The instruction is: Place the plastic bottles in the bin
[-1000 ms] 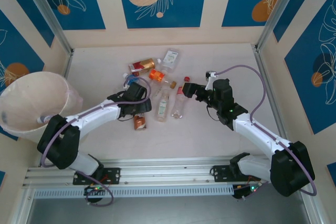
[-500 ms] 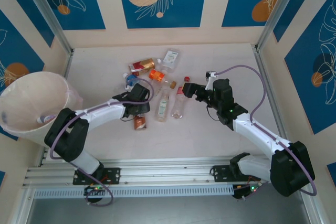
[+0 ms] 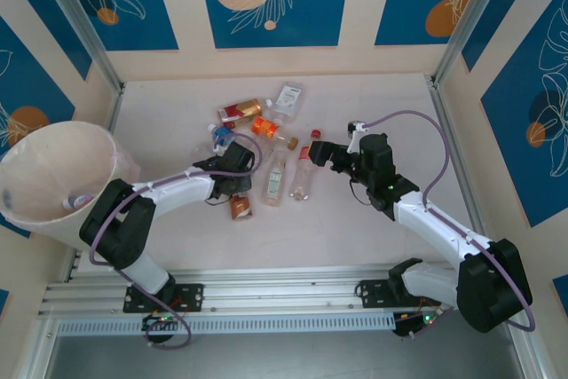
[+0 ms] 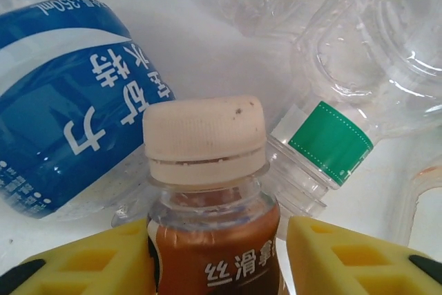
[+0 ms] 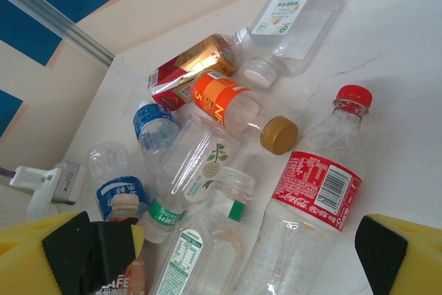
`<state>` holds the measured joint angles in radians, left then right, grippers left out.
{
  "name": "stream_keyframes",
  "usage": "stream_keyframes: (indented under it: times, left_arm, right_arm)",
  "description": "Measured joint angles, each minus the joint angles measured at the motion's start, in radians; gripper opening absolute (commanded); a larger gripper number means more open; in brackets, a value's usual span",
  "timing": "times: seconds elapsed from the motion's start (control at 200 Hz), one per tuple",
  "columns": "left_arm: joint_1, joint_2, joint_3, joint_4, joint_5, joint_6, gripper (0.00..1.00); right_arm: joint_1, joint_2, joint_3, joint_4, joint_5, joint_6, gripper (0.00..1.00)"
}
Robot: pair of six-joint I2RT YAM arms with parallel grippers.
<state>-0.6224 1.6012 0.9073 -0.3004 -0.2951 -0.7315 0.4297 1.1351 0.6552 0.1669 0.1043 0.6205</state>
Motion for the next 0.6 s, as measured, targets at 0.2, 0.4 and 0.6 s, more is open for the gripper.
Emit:
stream_keyframes:
  times: [0.2,0.4,0.6]
  left_arm:
    - [0.000,-0.051,-0.023,0.007,0.008,0.008,0.36]
    - [0.000,-0.149,-0.061,0.061,0.055,0.045,0.16]
    - [0.000,-0.258,-0.080,0.118,0.135,0.112,0.00]
  right_arm:
    - [0.000,0.000,0.000,0.000,0.000,0.000,1.00]
    - [0.000,0.000,0.000,0.000,0.000,0.000,1.00]
    - [0.000,0.000,0.000,0.000,0.000,0.000,1.00]
